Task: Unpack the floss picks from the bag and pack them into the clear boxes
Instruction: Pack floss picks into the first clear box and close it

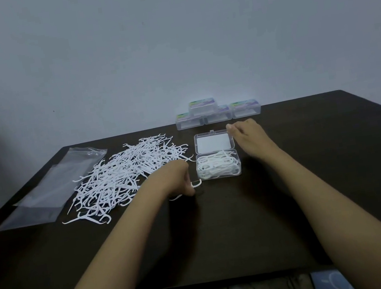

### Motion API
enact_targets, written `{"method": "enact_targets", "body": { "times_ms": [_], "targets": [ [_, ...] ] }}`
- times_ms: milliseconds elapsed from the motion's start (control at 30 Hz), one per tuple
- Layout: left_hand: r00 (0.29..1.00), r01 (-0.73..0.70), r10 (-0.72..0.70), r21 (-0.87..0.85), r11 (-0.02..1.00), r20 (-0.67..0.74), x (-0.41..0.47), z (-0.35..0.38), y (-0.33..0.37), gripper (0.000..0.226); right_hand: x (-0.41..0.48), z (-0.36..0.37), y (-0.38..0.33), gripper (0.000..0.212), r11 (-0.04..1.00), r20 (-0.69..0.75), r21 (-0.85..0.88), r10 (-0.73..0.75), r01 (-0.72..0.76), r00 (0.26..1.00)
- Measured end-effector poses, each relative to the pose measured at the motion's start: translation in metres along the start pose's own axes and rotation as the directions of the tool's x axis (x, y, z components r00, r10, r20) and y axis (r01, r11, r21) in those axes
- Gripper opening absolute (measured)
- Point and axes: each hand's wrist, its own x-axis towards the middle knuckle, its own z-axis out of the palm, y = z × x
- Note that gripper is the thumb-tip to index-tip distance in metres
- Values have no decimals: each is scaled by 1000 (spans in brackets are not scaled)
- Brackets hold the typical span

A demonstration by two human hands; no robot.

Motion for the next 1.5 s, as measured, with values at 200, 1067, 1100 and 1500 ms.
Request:
{"method": "enact_targets", "body": {
  "times_ms": [200,1067,1100,1500],
  "targets": [
    [941,-192,150,-116,974,-303,11,-20,13,6,0,2,-3,29,971,-7,221,96,-92,995],
    [926,189,-226,-144,971,-302,-6,-13,-90,41,-32,64,-75,39,665,249,-441,-554,602,794],
    [941,213,-235,-111,971,-243,-9,-13,-93,55,-33,73,-78,44,630,306,-481,-531,610,790],
    [919,303,-271,76,950,-286,-16,2,-84,17,-37,89,-97,30,573,431,-582,-384,576,817]
  ]
}}
